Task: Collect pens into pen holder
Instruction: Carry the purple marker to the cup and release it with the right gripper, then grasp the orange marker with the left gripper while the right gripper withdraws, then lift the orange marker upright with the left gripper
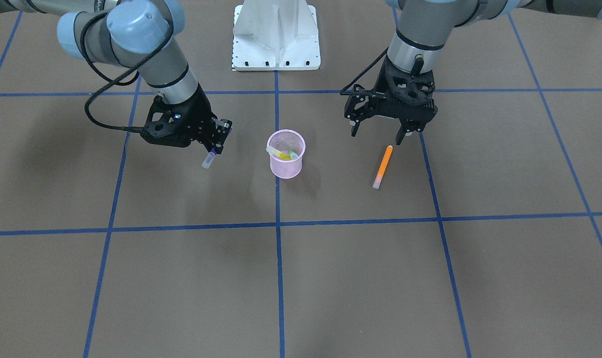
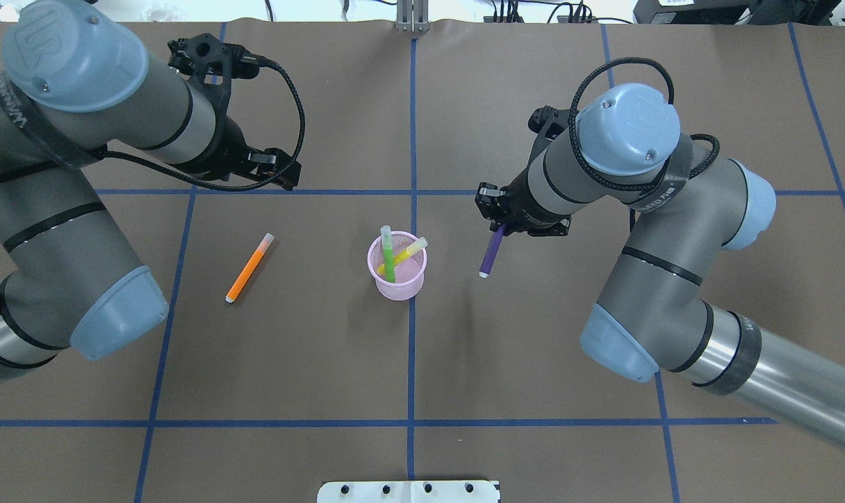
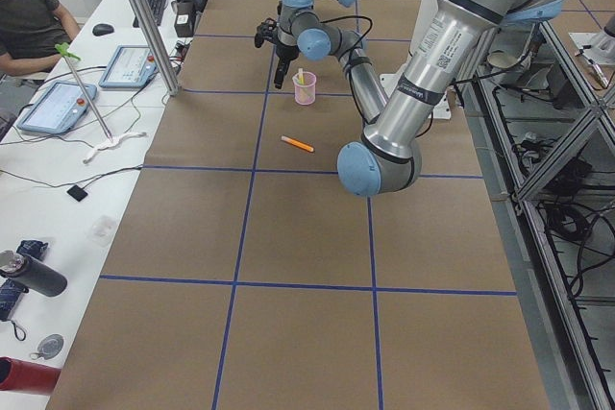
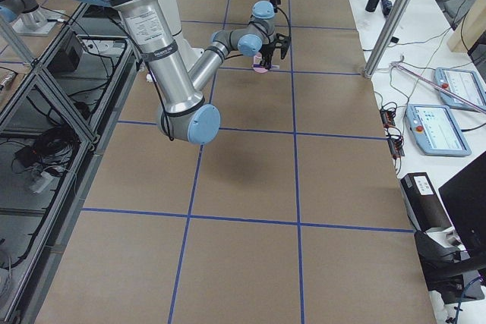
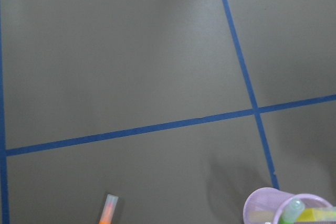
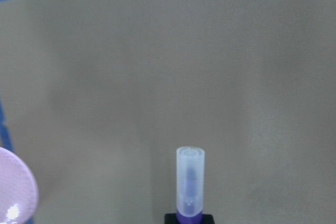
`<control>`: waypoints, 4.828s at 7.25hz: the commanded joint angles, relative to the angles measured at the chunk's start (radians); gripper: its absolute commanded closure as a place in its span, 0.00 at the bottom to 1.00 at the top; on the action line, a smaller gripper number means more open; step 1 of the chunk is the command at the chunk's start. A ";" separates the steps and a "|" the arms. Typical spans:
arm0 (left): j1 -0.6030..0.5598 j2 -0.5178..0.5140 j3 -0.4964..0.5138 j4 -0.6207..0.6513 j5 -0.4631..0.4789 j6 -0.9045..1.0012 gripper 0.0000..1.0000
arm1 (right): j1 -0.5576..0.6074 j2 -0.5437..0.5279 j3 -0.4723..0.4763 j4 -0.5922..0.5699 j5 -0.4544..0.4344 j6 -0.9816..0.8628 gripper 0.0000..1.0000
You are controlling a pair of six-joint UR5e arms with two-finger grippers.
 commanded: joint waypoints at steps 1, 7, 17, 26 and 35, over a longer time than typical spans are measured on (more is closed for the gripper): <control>0.001 0.042 -0.006 -0.002 0.001 0.009 0.05 | -0.040 0.071 0.038 -0.038 -0.195 0.165 1.00; 0.004 0.067 0.026 -0.014 0.002 0.009 0.05 | -0.290 0.199 -0.022 -0.210 -0.650 0.251 1.00; 0.006 0.068 0.052 -0.009 -0.001 0.009 0.05 | -0.310 0.223 -0.051 -0.204 -0.677 0.208 0.23; 0.021 0.004 0.308 0.095 -0.131 0.458 0.15 | 0.165 -0.117 0.113 -0.198 0.042 -0.308 0.25; 0.033 -0.087 0.495 0.075 -0.200 0.500 0.39 | 0.171 -0.139 0.104 -0.200 0.066 -0.307 0.19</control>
